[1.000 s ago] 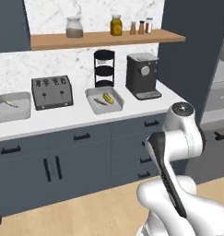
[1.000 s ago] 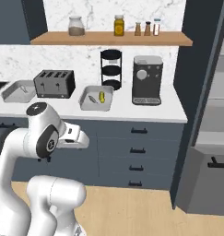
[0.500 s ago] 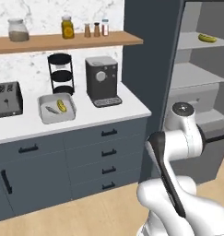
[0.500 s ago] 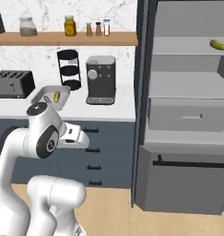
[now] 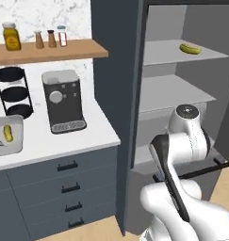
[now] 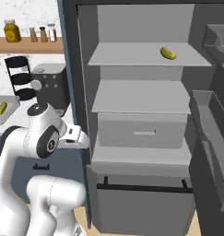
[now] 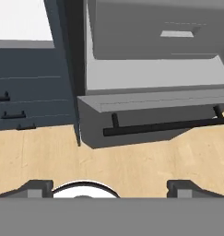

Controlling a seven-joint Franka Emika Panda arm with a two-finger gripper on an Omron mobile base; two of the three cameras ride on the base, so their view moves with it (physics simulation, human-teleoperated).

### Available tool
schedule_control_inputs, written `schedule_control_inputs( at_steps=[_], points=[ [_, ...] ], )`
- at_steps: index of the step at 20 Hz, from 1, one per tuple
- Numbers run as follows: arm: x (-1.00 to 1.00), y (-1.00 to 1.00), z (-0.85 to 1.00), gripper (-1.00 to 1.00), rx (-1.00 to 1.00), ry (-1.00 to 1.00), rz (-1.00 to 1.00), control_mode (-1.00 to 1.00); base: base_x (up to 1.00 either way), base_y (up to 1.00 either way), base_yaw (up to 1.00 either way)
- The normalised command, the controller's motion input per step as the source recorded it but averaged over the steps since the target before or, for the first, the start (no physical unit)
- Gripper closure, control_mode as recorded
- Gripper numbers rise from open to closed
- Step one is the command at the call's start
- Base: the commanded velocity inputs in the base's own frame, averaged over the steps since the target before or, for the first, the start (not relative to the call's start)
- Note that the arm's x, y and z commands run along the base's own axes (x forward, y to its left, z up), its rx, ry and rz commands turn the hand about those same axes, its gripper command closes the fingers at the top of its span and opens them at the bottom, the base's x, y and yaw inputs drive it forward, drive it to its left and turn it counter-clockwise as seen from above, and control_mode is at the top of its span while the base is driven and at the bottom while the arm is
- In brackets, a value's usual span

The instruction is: Place one cucumber and one fish in each tupperware on the nearby counter, to pack two identical lunches.

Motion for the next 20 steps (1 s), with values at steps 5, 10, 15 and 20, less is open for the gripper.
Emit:
schedule_control_inputs(
  at_steps=[5, 10, 15, 20],
  points=[
    [0.00, 0.00, 0.00, -1.00, 0.00, 0.00, 0.00, 1.00, 0.43, -0.93, 0.00],
    [0.00, 0.00, 0.00, -1.00, 0.00, 0.00, 0.00, 1.00, 0.00, -0.40, 0.00],
    [0.00, 0.00, 0.00, -1.00, 0.00, 0.00, 0.00, 1.00, 0.01, -0.34, 0.00],
    [0.00, 0.00, 0.00, -1.00, 0.00, 0.00, 0.00, 1.00, 0.14, -0.03, 0.00]
  ],
)
